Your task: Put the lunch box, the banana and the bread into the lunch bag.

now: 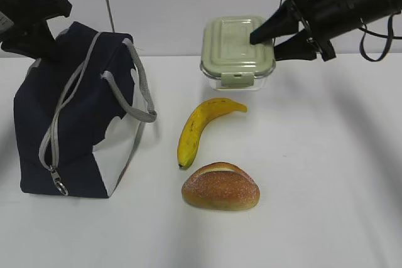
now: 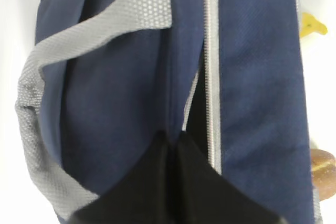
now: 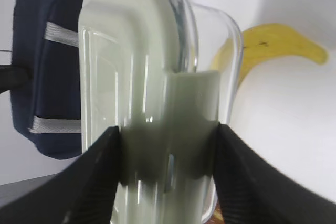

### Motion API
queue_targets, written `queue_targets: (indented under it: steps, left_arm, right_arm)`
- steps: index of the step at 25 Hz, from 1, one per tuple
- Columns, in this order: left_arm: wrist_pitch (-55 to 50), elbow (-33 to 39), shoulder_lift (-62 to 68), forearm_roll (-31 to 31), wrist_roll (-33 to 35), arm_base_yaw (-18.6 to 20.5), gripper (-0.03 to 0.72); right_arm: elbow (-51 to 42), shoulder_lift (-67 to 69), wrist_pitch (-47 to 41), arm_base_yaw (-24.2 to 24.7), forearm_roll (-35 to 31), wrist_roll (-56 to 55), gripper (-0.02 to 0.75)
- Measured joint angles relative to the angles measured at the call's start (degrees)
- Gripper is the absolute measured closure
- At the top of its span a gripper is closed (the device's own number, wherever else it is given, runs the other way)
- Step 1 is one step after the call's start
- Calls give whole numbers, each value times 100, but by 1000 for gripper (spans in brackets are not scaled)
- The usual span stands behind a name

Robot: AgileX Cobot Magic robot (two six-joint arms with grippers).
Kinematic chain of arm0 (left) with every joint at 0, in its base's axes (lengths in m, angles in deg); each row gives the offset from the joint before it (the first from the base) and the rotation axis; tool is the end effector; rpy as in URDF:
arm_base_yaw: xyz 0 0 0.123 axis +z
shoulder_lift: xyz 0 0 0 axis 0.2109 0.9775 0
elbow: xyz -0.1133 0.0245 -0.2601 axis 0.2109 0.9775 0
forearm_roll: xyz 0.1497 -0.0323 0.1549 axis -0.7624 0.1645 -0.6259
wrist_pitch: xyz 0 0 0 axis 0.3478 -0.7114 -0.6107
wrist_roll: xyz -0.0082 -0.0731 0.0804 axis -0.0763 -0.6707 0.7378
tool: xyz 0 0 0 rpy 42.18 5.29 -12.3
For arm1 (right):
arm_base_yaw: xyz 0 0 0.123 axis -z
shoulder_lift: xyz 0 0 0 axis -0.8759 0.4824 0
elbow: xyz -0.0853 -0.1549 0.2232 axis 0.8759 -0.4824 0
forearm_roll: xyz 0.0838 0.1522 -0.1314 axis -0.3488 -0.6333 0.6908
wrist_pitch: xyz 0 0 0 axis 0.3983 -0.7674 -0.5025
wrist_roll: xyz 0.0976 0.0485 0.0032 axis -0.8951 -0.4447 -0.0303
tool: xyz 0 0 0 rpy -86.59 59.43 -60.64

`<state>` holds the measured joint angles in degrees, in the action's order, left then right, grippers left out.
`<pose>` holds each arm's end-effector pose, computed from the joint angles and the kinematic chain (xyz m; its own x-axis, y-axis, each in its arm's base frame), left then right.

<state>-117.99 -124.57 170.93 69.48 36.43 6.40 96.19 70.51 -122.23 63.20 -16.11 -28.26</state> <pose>0.3306 -0.0624 0.2987 -0.9205 -0.0103 -0.3907 0.1094 0.9529 -0.2829 0.3924 0.0732 0.2603 -0.9328 0.0498 -0.3568 -0.2545 0.6101 0.7504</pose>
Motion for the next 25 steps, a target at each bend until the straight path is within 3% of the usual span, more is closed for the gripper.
queue_targets:
  steps: [10, 25]
  left_arm:
    - [0, 0, 0, 510, 0, 0, 689]
    - [0, 0, 0, 836, 0, 0, 689]
  right_arm:
    - [1252, -9, -220, -929, 286, -1309, 354]
    - [1387, -9, -285, -1851, 552, -2138, 355]
